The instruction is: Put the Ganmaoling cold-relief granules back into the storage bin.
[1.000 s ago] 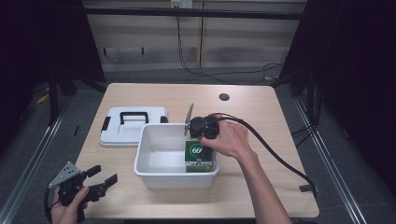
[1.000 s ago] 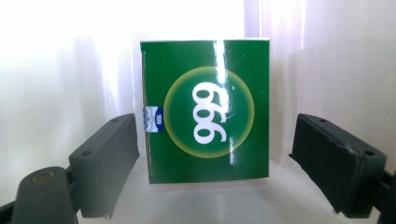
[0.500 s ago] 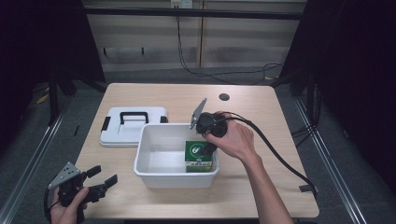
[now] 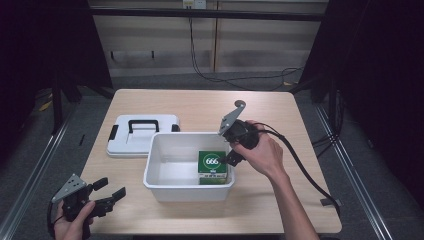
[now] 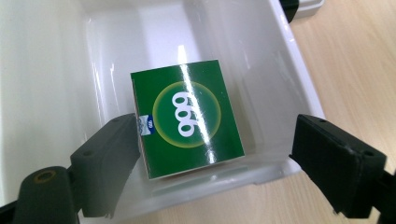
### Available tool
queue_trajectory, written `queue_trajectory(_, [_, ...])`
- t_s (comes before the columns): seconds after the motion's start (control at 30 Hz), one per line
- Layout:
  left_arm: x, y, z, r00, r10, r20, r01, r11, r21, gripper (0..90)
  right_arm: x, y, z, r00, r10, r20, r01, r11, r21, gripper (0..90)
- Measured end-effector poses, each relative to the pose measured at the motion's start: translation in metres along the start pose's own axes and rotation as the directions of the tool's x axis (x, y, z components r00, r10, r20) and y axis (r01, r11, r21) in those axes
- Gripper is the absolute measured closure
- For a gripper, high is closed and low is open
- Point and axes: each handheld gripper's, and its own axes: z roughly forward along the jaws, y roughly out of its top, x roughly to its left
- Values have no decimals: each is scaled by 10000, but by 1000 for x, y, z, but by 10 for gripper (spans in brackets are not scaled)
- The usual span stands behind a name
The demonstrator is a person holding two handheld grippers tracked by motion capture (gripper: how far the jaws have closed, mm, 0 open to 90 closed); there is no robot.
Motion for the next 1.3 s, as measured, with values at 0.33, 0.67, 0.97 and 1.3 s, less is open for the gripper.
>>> queue_trajectory(0.33, [0,0,0,10000,-9,-15,9,10000,2,170,5,-24,-20,9981,574,202,-552,9939,-954,147])
queue_trajectory(0.67, [0,-1,-1,10000,-77,-48,77,10000,35,170,5,-48,-39,9912,1119,710,-996,9825,-1575,139])
queue_trajectory(0.97, [-1,-2,-3,9999,-87,-98,87,10000,-5,170,9,-73,-43,9850,1472,901,-1336,9808,-1423,146])
queue_trajectory(1.3, [-1,-3,-5,9998,-114,-164,114,9999,-17,170,21,-103,-55,9675,2030,1510,-1762,9689,-1736,150])
